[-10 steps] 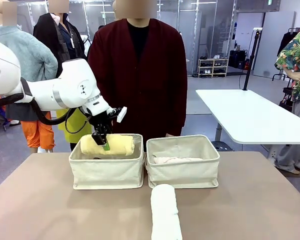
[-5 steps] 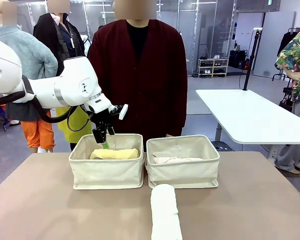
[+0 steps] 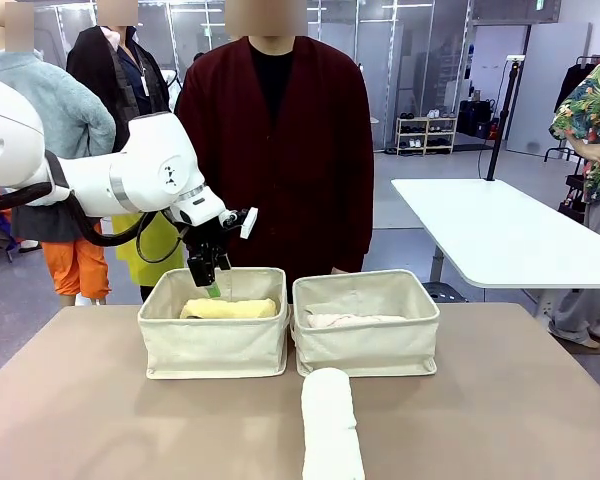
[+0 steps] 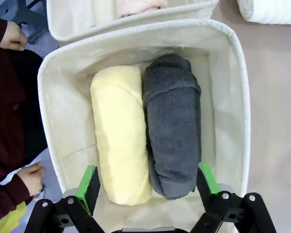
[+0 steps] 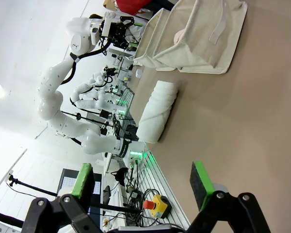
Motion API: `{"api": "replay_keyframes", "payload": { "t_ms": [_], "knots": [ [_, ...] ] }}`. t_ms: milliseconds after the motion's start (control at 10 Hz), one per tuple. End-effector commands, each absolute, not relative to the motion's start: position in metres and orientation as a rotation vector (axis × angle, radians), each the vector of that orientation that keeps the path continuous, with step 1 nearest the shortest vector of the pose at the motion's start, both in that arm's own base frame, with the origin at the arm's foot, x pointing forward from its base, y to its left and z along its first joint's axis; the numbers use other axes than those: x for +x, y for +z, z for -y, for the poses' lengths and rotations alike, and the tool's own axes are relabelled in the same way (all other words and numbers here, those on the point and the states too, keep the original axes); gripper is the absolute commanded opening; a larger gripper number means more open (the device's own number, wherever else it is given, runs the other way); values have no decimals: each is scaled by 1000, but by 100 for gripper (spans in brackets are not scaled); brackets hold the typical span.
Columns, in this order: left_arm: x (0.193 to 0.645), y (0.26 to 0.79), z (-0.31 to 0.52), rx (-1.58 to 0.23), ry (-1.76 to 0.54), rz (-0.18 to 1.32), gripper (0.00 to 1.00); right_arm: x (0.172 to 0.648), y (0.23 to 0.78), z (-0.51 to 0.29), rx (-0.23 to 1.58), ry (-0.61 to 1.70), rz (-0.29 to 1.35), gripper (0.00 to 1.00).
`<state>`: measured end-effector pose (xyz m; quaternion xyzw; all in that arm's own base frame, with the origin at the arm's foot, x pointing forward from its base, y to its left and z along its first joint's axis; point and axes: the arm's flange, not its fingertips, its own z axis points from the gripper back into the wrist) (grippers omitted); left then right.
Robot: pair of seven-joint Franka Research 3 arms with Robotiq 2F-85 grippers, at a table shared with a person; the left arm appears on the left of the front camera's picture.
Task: Divide the towels into two baskets.
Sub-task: Pick up one hotel-folded towel from the bottom of the table and place it in the Fabric basket indicated by the person.
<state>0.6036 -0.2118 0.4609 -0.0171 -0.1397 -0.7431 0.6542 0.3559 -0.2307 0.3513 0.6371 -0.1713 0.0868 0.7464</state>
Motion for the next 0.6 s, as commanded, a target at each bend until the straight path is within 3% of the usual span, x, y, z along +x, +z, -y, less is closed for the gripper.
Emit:
{"api": "replay_keyframes", "payload": {
  "t_ms": [0, 500],
  "knots": [
    [605, 461, 208, -31, -1702, 317, 100, 354, 354, 229, 1393, 203, 384, 100],
    [604, 461, 211, -39, -1685, 317, 100, 354, 354, 229, 1393, 203, 384, 100]
  ]
}}
